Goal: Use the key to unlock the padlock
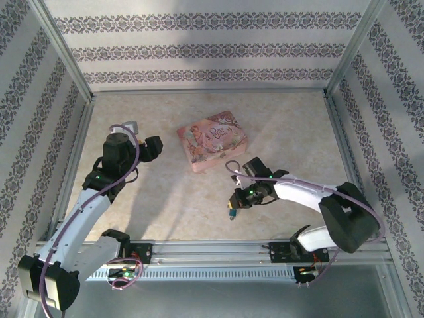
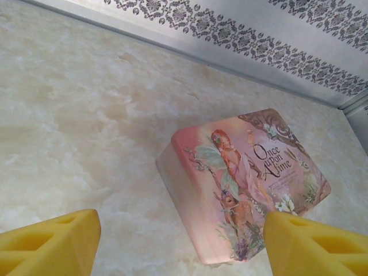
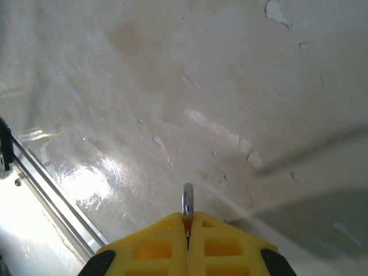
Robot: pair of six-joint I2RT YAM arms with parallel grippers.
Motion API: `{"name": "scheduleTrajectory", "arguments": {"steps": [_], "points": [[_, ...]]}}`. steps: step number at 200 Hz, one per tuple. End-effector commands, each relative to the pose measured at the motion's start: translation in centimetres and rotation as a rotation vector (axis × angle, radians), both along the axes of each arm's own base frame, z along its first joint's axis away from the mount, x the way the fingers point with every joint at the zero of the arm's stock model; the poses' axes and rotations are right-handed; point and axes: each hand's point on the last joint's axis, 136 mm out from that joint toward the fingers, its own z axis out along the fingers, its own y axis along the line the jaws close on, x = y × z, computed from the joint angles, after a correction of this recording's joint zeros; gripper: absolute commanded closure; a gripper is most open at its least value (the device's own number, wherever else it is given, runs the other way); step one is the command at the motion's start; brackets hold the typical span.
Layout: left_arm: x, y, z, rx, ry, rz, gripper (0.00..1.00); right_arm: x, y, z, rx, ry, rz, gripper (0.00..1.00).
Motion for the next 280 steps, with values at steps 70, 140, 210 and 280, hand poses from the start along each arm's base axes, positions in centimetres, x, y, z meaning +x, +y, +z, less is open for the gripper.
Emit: {"name": "scheduleTrajectory", "arguments": {"steps": [70,140,210,280], "points": [[-1.4,2.2,0.6,0.062,-0.023,0.063,0.25,2.1,0.5,1.5,0.010,-0.099,-0.036,0.70],[-2.8,4.9,2.4,0.109,-0.118,0.189,0.13,7.9,-6.7,9.3,-0.060,-0.487,-0.276,0.50],[-4.7,9.8,-0.4,0.318,-0.091,0.391,0.01,12.8,-19.0,13.1,-0.236,-0.810,-0.650,0.29],[-3.8,11.9,-3.7,0.552,-0.105,0.440,0.01,16.5,-26.5,11.8,-0.441,-1.010,-0.860,0.02]]}}
